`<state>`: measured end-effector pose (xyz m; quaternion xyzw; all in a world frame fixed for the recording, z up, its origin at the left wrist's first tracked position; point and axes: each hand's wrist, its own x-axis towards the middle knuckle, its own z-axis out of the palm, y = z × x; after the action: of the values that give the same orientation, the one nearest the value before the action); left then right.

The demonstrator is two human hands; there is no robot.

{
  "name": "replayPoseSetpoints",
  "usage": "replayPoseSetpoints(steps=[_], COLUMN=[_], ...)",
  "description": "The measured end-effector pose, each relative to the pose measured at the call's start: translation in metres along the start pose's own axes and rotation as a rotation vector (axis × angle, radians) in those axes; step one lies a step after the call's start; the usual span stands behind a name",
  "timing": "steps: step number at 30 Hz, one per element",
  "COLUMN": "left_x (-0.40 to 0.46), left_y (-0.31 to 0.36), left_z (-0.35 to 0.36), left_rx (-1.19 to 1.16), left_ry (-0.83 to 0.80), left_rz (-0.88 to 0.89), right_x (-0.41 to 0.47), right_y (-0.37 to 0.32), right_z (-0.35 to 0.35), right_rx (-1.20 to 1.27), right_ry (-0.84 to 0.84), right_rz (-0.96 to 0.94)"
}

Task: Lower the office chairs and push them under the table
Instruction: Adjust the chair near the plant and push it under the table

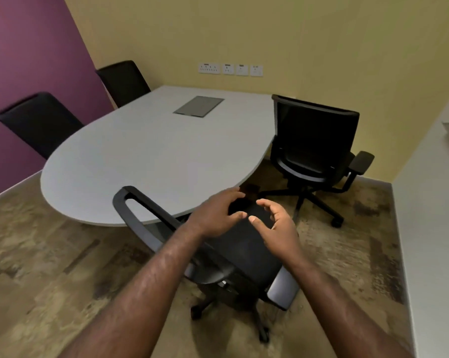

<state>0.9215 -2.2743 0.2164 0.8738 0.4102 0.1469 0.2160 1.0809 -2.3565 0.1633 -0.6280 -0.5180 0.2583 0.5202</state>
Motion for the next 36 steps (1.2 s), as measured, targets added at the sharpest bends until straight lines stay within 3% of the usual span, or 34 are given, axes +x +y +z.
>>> replayPoseSetpoints(steps=[5,10,13,16,21,28,36], left_x=[-0.046,-0.089,-0.109,-0.119,-0.125,-0.138,-0.129], left_y=[-0.065,-0.123,-0.153,-0.171,-0.177,-0.178,-0.153], left_z=[-0.047,-0.072,-0.077,-0.076,-0.069,-0.053,-0.052], left_rx=[-0.001,0.016,0.044,0.084,0.189,0.228,0.359], left_ry=[0.070,0.122,0.133,0.075,0.083,0.058,-0.130], left_rz=[-0.098,-0.173,-0.222,-0.160,-0.064,-0.031,-0.090], right_x=[-0.018,-0.042,-0.054,-0.065,-0.076,-0.078,-0.083], right_y=[-0.050,-0.080,-0.085,-0.084,-0.079,-0.065,-0.038], right_z=[0.061,0.112,0.137,0.158,0.170,0.153,0.102], right_rx=[-0.011,0.006,-0.152,-0.426,-0.832,-0.928,-0.981], right_ry=[-0.118,-0.232,-0.343,-0.451,-0.336,-0.260,-0.285], right_rz=[-0.099,-0.068,-0.010,0.092,0.079,0.031,-0.070])
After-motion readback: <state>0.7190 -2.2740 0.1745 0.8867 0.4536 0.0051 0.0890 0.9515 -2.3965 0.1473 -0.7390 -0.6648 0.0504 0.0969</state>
